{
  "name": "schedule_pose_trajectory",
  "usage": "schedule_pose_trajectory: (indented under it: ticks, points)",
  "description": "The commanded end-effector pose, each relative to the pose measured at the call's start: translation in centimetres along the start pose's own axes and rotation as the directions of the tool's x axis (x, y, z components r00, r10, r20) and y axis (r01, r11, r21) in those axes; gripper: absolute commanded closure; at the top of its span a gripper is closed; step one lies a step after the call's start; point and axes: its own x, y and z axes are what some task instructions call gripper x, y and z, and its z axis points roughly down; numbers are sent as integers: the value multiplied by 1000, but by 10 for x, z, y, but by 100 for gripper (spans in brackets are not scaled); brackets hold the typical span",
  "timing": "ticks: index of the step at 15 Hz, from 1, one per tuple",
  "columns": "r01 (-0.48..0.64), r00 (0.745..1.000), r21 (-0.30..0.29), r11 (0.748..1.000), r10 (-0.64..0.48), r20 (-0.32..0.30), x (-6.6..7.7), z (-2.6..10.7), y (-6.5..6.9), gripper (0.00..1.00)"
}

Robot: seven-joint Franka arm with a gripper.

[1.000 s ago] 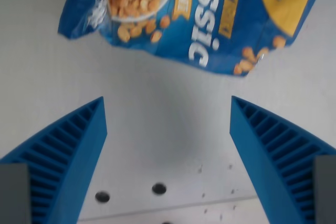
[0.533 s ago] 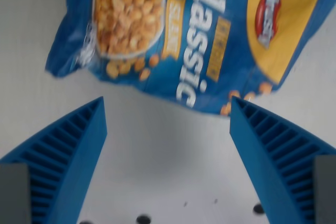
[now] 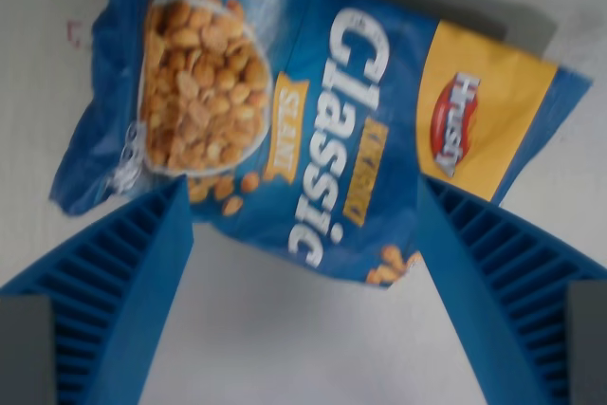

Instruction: Move above the blue bag

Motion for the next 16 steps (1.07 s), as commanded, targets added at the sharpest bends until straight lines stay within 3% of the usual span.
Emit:
schedule_pose_trajectory:
  ticks: [1, 8, 16]
  points:
    - [66, 998, -7, 998, -66, 1, 12, 3, 6, 0]
    - [63, 998, 4, 998, -63, 1, 25, 10, 13, 0]
    - [54, 998, 8, 999, -54, 10, 29, 11, 16, 0]
